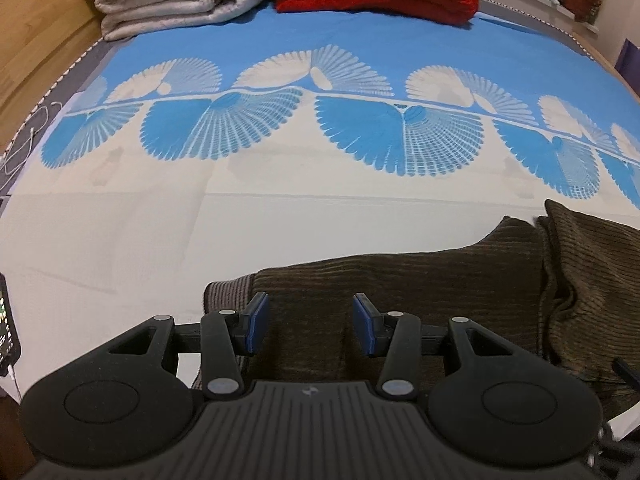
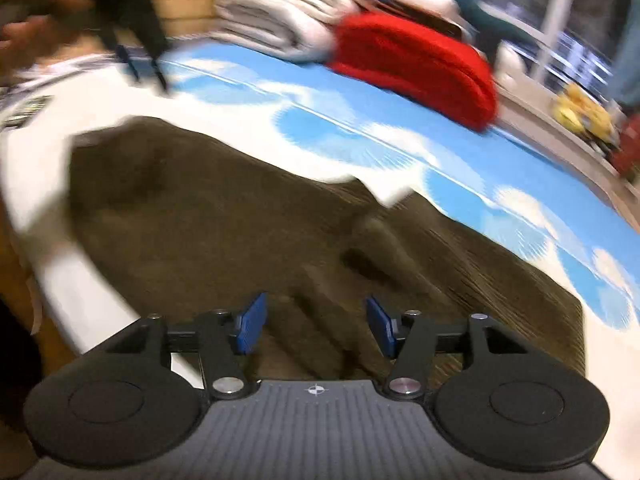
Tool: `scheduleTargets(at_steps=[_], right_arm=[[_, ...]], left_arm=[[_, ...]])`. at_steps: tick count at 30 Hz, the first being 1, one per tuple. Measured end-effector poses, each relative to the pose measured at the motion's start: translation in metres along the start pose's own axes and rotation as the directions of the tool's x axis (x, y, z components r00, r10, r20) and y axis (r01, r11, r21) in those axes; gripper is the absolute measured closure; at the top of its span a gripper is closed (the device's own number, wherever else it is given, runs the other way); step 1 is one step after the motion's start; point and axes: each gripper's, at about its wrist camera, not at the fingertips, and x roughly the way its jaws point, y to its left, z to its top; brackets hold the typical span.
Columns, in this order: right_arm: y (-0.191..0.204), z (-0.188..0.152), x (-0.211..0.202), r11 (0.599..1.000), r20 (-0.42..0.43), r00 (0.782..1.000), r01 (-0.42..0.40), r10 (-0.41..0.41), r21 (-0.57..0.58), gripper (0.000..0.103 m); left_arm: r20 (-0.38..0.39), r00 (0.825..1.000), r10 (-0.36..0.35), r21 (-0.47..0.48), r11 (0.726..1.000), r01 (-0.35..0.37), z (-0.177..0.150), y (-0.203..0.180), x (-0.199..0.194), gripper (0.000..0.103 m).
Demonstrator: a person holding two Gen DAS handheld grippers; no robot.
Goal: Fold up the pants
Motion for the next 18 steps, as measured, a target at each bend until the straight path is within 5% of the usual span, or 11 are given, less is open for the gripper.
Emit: scheduleTargets(at_steps=[3,9,12,14,15,18], right_arm=[[-0.009,-0.004,0.024,0.999,-0.073,0.997,0.006,-0.003,0.046,0.046],[0.006,0.002,0.051,0.999,-0.072,0.996,-0.045,0.044,-0.010,0.045],[0.016,0.001,0.056,0.992,-0.094,0.991,-0.104,0.097,-0.071,0.029],[0.026,-0.001,0.057,0.985,-0.093,0.992,-0.098,0.086,-0.140,0.027],[0.027,-0.002,0.057,0.981,-0.085,0.992,-0.101,0.088,-0.163,0.029],[0.019,0.003,0.057,0.984,-0.081,0.993,-0.094,0.082,-0.149,0.066]], left_arm=[[-0.003,1.000,0.005,0.009,1.000,-0.005,-0.003,0.004,0.000,0.053],[-0.015,1.000,0.023,0.003,1.000,-0.023,-0.007,0.013,0.003,0.053],[-0.019,0.999,0.031,0.005,1.000,-0.031,-0.007,0.015,0.005,0.053],[-0.020,0.999,0.033,0.004,0.999,-0.033,-0.005,0.014,0.005,0.053],[-0.020,0.999,0.033,0.005,0.999,-0.033,-0.005,0.013,0.005,0.053],[-0.018,0.999,0.030,0.014,0.999,-0.029,-0.003,0.008,0.006,0.053]])
